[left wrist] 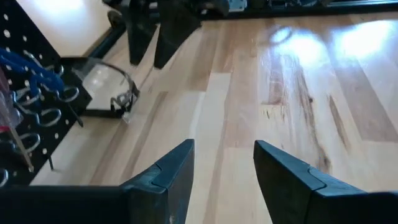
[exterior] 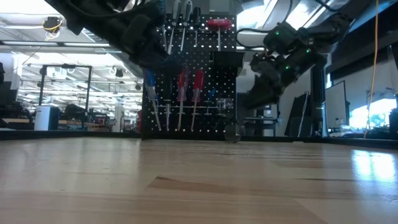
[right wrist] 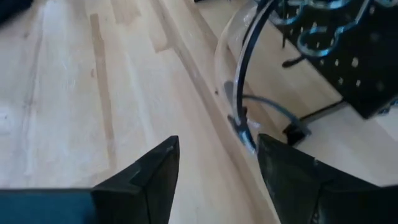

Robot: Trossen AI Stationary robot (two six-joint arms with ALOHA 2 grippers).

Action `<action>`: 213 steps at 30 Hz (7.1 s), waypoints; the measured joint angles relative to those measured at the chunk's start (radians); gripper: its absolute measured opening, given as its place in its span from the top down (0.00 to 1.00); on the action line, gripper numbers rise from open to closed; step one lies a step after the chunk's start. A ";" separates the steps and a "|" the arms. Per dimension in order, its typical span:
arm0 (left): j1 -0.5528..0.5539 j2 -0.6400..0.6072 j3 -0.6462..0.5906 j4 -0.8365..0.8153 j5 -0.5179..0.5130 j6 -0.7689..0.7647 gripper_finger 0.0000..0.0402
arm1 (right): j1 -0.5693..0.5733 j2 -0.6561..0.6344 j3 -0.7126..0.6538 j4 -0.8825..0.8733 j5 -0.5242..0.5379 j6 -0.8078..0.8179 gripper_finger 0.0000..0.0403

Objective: Hang tools onto peg board
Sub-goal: Return to Home Position

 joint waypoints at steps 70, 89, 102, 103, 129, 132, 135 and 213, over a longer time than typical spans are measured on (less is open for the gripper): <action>-0.044 -0.300 -0.087 -0.582 0.226 -0.149 0.71 | 0.542 -0.230 0.001 -0.016 0.257 0.108 0.59; 0.190 -0.800 -0.395 0.004 0.287 0.015 0.99 | 0.308 -0.504 -0.163 0.064 0.089 -0.026 0.99; 0.197 -1.077 -0.597 0.059 0.194 -0.130 1.00 | 0.548 -0.705 -0.478 0.371 0.605 0.090 0.98; 0.197 -1.093 -0.606 0.057 0.172 -0.130 1.00 | 0.557 -0.715 -0.498 0.385 0.631 0.093 0.98; 0.199 -1.247 -0.649 -0.070 0.123 -0.129 0.99 | 0.635 -1.185 -0.662 0.193 0.459 0.093 0.98; 0.199 -1.259 -0.649 -0.078 0.123 -0.126 0.99 | 0.635 -1.302 -0.663 0.106 0.444 0.088 0.98; 0.199 -1.269 -0.649 -0.088 0.121 -0.118 0.99 | 0.635 -1.413 -0.663 0.006 0.467 0.067 0.98; 0.249 -1.288 -0.649 -0.172 0.047 -0.085 0.99 | 0.635 -1.435 -0.666 -0.069 0.443 0.080 0.98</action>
